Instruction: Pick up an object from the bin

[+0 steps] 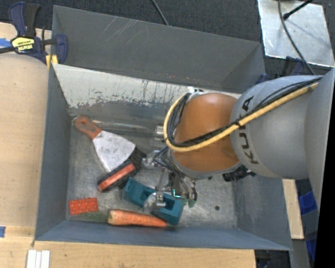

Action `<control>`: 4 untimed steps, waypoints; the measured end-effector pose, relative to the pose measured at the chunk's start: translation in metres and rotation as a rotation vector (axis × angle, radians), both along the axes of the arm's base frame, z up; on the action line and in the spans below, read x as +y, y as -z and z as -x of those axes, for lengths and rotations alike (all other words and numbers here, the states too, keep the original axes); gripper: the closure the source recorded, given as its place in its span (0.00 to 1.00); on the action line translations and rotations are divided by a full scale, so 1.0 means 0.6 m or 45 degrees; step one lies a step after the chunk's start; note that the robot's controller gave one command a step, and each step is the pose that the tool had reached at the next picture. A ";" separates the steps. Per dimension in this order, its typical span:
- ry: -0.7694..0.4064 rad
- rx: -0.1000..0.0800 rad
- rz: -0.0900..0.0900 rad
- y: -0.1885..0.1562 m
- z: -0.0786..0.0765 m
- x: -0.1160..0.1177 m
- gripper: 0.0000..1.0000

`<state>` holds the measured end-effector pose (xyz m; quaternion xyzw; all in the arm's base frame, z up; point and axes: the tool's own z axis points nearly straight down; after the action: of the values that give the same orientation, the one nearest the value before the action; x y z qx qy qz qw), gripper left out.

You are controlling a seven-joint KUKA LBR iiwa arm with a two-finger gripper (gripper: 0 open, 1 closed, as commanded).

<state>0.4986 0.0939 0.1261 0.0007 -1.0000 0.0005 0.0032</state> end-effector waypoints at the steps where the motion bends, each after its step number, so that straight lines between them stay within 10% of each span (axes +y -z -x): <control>1: 0.002 -0.010 -0.002 -0.007 -0.003 0.000 0.00; 2: 0.030 0.018 -0.014 0.057 0.000 -0.002 0.00; 3: 0.044 -0.020 -0.009 0.069 -0.007 -0.011 1.00; 4: 0.044 -0.020 -0.009 0.069 -0.007 -0.011 1.00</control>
Offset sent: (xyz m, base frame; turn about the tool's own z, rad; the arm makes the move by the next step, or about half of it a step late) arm 0.0003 -0.0117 -0.0561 0.0350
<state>0.5026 0.0872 0.0849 -0.0164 -0.9998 -0.0032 -0.0047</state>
